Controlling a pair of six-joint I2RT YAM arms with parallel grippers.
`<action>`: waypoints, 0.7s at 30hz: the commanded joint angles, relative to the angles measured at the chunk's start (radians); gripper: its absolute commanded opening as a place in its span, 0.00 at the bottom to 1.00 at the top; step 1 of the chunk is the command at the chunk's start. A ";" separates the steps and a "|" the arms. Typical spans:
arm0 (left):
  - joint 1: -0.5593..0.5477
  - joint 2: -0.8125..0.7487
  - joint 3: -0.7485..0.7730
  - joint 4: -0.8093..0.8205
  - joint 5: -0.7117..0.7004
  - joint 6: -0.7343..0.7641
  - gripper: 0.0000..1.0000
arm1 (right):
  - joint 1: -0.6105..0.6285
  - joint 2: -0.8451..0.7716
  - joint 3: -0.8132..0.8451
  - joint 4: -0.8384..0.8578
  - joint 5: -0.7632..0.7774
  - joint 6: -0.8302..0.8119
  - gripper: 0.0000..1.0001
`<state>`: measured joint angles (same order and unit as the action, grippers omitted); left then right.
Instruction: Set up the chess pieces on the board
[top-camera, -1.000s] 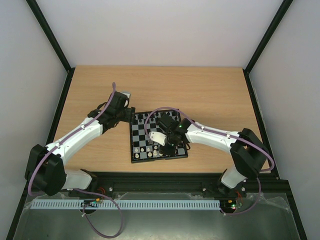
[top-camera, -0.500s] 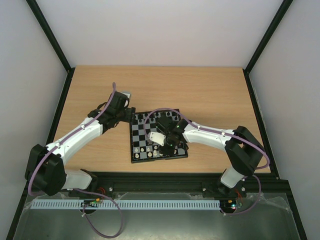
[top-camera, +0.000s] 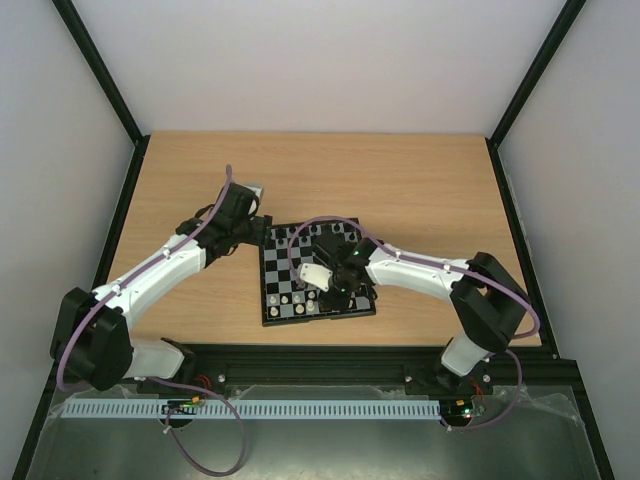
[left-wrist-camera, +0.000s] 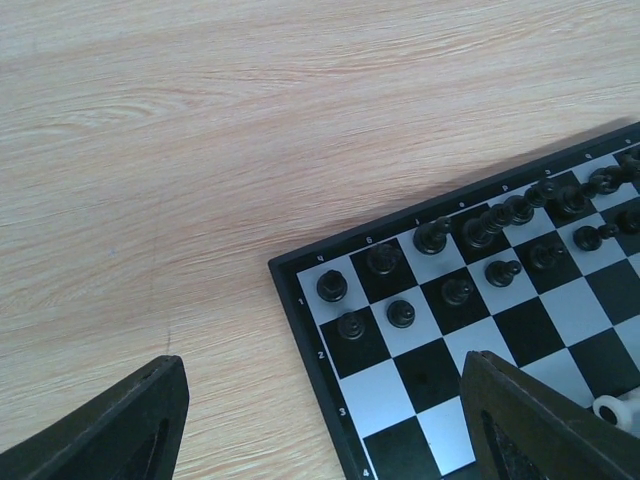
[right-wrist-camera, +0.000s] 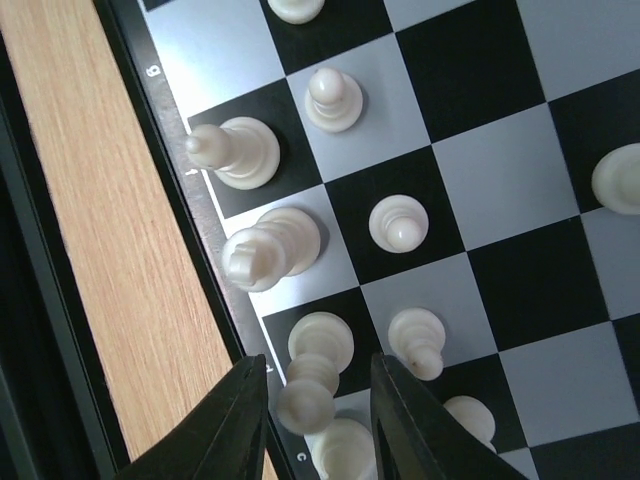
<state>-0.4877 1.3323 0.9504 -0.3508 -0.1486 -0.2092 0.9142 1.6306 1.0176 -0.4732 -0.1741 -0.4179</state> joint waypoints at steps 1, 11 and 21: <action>0.005 -0.005 0.009 0.010 0.057 0.017 0.77 | -0.005 -0.077 0.026 -0.069 -0.018 0.002 0.31; -0.024 0.008 -0.015 0.067 0.331 0.068 0.67 | -0.271 -0.298 -0.069 -0.028 -0.196 0.084 0.34; -0.299 0.216 0.097 -0.094 0.060 -0.054 0.63 | -0.405 -0.518 -0.244 0.168 0.012 0.146 0.38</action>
<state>-0.7185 1.4944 0.9989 -0.3641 0.0334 -0.1768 0.5266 1.1622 0.8261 -0.4015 -0.2741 -0.2935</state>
